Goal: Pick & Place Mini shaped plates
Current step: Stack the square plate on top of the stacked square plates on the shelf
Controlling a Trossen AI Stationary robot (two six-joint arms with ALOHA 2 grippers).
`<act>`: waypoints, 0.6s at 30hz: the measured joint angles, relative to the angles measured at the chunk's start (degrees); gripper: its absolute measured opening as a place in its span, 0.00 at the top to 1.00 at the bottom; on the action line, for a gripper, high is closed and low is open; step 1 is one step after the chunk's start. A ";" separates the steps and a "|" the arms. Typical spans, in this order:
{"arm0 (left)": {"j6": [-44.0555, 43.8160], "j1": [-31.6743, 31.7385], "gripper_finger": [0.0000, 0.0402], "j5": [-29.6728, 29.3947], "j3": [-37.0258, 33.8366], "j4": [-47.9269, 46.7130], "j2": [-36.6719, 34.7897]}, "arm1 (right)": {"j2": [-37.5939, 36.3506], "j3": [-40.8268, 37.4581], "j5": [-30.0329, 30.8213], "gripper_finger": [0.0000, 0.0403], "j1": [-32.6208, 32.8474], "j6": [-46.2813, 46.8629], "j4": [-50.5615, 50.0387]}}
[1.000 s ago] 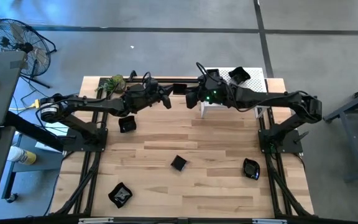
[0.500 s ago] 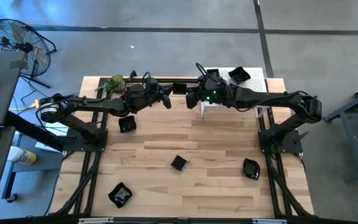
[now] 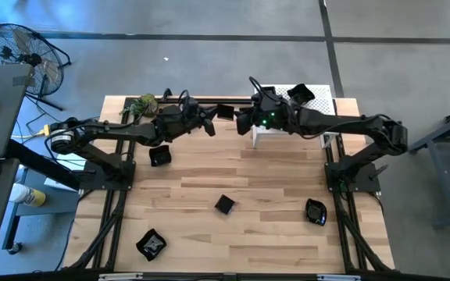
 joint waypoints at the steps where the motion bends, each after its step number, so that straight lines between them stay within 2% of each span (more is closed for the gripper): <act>1: 0.01 0.00 1.00 -0.04 -0.01 -0.09 0.00 | 0.05 0.00 0.18 0.66 0.00 -0.06 0.06; 5: 0.01 0.02 1.00 -0.19 -0.01 -0.06 0.00 | 0.09 0.00 -2.61 0.70 0.24 -0.03 2.23; 8: 0.01 0.02 1.00 0.04 -0.01 -0.01 0.00 | -0.06 0.00 -1.05 0.71 0.73 0.25 2.08; 18: 0.14 -0.04 1.00 0.91 -0.01 -0.12 0.02 | -0.97 0.00 -1.35 0.66 0.76 0.97 -0.96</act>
